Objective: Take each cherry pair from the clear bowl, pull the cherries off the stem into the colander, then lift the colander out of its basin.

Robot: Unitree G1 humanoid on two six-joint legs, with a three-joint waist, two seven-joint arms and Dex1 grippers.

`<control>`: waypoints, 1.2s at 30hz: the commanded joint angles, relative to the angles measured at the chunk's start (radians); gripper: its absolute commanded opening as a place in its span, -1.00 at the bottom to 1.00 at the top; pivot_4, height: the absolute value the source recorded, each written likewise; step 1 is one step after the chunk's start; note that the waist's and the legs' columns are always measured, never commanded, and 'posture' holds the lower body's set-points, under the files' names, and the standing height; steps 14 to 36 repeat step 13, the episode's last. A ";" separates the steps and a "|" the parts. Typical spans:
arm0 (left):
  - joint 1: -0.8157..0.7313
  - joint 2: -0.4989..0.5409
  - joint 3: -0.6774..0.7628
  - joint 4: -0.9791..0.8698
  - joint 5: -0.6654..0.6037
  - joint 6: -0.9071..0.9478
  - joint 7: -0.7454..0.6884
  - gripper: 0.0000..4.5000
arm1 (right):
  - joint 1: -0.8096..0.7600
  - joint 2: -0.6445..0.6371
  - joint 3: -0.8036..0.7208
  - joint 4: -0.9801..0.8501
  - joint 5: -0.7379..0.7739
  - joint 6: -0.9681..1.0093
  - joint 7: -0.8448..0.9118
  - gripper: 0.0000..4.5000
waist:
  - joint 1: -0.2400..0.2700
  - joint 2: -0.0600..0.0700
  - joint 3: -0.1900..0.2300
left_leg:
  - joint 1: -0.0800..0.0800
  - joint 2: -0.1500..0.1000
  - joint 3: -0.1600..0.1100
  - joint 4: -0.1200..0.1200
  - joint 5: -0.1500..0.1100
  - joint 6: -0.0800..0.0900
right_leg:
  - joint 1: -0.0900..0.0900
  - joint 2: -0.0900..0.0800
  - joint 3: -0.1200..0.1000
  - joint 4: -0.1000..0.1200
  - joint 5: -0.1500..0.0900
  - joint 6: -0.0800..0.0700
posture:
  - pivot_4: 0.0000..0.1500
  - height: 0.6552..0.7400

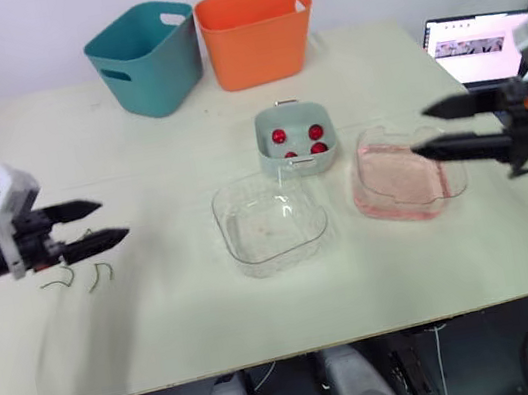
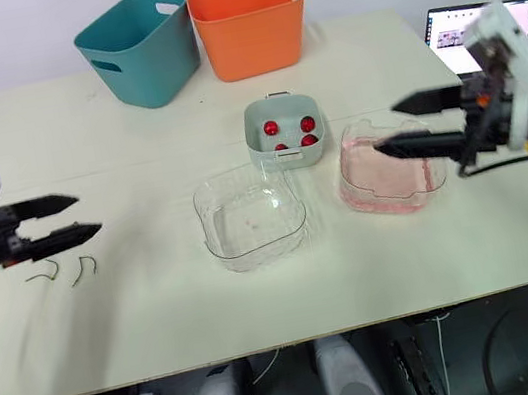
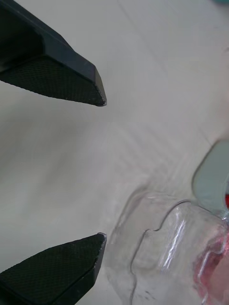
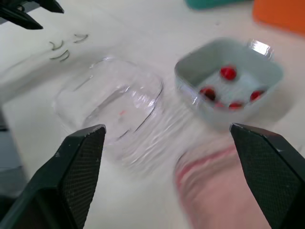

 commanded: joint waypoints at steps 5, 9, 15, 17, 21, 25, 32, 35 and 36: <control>0.084 0.041 0.075 -0.038 -0.020 0.003 -0.030 1.00 | 0.300 -0.059 -0.147 -0.177 0.156 0.031 -0.012 0.99 | 0.020 0.000 0.000 | -0.001 0.000 0.001 0.001 0.000 0.000 | -0.001 0.000 0.001 -0.001 0.000 0.000 | 1.00 1.00; 0.094 0.023 0.068 -0.054 -0.029 -0.003 -0.022 1.00 | 0.353 -0.055 -0.148 -0.165 0.182 -0.020 -0.057 0.99 | 0.021 0.000 0.000 | -0.001 0.000 0.002 0.001 0.000 0.000 | 0.000 -0.001 0.001 -0.003 0.000 0.000 | 1.00 1.00; 0.101 0.012 0.070 -0.066 -0.039 0.000 -0.020 1.00 | 0.396 -0.067 -0.148 -0.170 0.214 -0.054 -0.079 0.99 | 0.021 0.000 0.000 | -0.001 0.000 0.002 0.000 0.000 0.000 | -0.001 -0.001 0.001 -0.003 0.000 0.000 | 1.00 1.00; 0.101 0.012 0.070 -0.066 -0.039 0.000 -0.020 1.00 | 0.396 -0.067 -0.148 -0.170 0.214 -0.054 -0.079 0.99 | 0.021 0.000 0.000 | -0.001 0.000 0.002 0.000 0.000 0.000 | -0.001 -0.001 0.001 -0.003 0.000 0.000 | 1.00 1.00; 0.101 0.012 0.070 -0.066 -0.039 0.000 -0.020 1.00 | 0.396 -0.067 -0.148 -0.170 0.214 -0.054 -0.079 0.99 | 0.021 0.000 0.000 | -0.001 0.000 0.002 0.000 0.000 0.000 | -0.001 -0.001 0.001 -0.003 0.000 0.000 | 1.00 1.00; 0.101 0.012 0.070 -0.066 -0.039 0.000 -0.020 1.00 | 0.396 -0.067 -0.148 -0.170 0.214 -0.054 -0.079 0.99 | 0.021 0.000 0.000 | -0.001 0.000 0.002 0.000 0.000 0.000 | -0.001 -0.001 0.001 -0.003 0.000 0.000 | 1.00 1.00; 0.101 0.012 0.070 -0.066 -0.039 0.000 -0.020 1.00 | 0.396 -0.067 -0.148 -0.170 0.214 -0.054 -0.079 0.99 | 0.021 0.000 0.000 | -0.001 0.000 0.002 0.000 0.000 0.000 | -0.001 -0.001 0.001 -0.003 0.000 0.000 | 1.00 1.00; 0.101 0.012 0.070 -0.066 -0.039 0.000 -0.020 1.00 | 0.396 -0.067 -0.148 -0.170 0.214 -0.054 -0.079 0.99 | 0.021 0.000 0.000 | -0.001 0.000 0.002 0.000 0.000 0.000 | -0.001 -0.001 0.001 -0.003 0.000 0.000 | 1.00 1.00; 0.101 0.012 0.070 -0.066 -0.039 0.000 -0.020 1.00 | 0.396 -0.067 -0.148 -0.170 0.214 -0.054 -0.079 0.99 | 0.021 0.000 0.000 | -0.001 0.000 0.002 0.000 0.000 0.000 | -0.001 -0.001 0.001 -0.003 0.000 0.000 | 1.00 1.00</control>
